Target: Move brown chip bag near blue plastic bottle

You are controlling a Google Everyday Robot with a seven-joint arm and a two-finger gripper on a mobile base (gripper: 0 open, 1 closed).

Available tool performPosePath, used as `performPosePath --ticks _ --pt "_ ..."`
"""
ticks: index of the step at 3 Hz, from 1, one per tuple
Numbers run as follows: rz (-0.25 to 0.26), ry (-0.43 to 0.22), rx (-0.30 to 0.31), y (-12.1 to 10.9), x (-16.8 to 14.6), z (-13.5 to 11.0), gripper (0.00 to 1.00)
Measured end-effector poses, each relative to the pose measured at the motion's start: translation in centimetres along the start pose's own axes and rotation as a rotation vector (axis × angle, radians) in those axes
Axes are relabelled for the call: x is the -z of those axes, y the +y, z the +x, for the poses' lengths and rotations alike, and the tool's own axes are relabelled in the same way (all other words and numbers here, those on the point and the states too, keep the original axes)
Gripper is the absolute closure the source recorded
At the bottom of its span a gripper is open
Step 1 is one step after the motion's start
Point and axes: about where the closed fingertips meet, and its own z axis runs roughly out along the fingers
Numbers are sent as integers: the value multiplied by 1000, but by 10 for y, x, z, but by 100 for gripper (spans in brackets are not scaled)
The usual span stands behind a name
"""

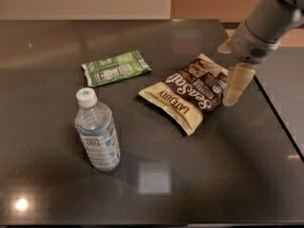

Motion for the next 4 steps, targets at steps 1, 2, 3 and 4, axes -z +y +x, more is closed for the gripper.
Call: performPosePath --ticks 1,2,3,4 --pt "-28 -10 1 -21 -26 -6 0" --pt "-57 -12 -8 -30 -44 -9 0" --pt "-81 -8 -12 -35 -55 -10 0" --pt "-97 9 -8 -36 -61 -11 18"
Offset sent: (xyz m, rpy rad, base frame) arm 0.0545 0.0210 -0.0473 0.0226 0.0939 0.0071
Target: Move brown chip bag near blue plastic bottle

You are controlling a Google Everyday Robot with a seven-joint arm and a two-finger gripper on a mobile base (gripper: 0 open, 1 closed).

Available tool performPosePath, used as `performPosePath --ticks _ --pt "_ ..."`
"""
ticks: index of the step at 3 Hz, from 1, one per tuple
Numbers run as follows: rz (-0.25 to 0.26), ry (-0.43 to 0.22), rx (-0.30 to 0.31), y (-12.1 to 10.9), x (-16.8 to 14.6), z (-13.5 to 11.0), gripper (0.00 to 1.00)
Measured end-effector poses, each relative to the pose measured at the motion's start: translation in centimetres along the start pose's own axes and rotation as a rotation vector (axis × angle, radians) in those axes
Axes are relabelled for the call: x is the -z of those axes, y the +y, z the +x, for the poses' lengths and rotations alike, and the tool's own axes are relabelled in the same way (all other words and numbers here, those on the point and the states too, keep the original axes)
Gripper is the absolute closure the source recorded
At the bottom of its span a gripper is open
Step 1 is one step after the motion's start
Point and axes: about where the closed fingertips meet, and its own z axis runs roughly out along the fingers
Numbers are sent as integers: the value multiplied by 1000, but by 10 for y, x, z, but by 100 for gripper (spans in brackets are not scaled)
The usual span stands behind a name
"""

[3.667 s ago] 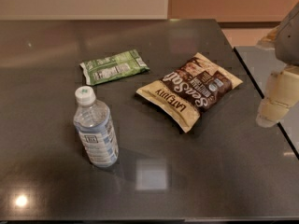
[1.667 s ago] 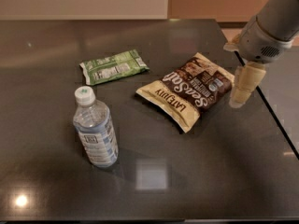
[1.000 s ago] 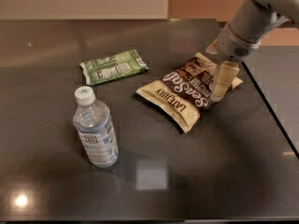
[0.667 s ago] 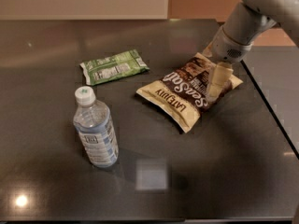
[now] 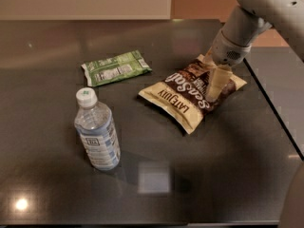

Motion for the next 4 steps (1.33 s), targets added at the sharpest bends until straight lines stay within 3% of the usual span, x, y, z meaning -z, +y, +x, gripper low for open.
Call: performPosePath --ticks 3,4 --pt "-25 4 -7 7 14 -12 88" --pt "-25 -36 17 20 34 -25 100"
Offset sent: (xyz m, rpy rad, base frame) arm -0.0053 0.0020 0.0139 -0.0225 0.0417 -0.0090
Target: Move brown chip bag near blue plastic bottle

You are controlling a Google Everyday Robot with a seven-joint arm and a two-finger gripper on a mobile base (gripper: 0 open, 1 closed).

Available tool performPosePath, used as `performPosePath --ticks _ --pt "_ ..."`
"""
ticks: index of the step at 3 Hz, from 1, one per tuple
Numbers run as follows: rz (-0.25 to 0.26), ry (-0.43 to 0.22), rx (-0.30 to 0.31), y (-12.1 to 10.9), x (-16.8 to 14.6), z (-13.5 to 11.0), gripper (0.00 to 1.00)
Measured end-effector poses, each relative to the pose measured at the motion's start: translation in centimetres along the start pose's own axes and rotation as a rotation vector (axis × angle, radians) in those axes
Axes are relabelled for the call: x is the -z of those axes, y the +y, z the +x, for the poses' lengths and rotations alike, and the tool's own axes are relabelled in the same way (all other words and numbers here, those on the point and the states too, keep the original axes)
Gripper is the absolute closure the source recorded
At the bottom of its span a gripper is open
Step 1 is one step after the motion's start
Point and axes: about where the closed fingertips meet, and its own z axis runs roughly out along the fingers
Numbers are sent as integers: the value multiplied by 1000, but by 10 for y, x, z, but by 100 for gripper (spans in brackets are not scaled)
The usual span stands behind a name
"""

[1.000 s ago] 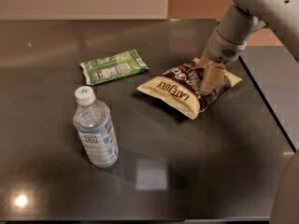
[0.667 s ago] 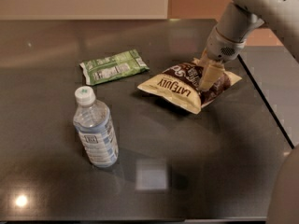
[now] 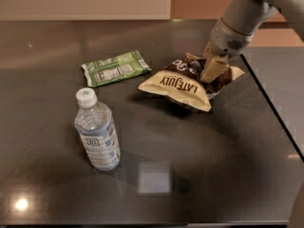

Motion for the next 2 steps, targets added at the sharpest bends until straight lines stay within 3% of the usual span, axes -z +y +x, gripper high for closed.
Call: performPosePath --ticks 1,2 --pt "1 -66 77 18 25 -18 100" --pt "-17 -125 194 38 43 -34 100"
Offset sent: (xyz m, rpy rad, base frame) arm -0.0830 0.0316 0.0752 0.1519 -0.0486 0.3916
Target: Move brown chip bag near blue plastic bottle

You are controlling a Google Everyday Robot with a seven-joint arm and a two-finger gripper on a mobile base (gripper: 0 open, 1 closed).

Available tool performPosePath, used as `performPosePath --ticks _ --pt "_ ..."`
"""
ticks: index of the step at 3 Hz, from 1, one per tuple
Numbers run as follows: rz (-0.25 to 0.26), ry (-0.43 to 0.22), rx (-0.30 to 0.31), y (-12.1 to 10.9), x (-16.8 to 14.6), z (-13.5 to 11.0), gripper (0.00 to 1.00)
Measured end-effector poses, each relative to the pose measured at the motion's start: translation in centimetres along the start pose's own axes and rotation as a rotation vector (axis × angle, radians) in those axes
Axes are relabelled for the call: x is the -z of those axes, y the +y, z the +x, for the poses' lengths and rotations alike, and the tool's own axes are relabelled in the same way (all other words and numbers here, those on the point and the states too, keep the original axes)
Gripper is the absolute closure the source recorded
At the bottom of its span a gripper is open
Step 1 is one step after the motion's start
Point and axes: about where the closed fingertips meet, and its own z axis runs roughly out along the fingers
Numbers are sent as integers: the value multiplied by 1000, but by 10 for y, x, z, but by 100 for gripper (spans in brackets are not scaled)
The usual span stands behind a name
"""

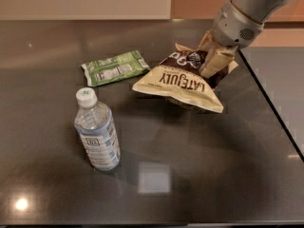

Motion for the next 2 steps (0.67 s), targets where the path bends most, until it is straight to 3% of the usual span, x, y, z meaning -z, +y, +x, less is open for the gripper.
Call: performPosePath --ticks 2 --pt "-88 -82 236 49 -6 -40 100"
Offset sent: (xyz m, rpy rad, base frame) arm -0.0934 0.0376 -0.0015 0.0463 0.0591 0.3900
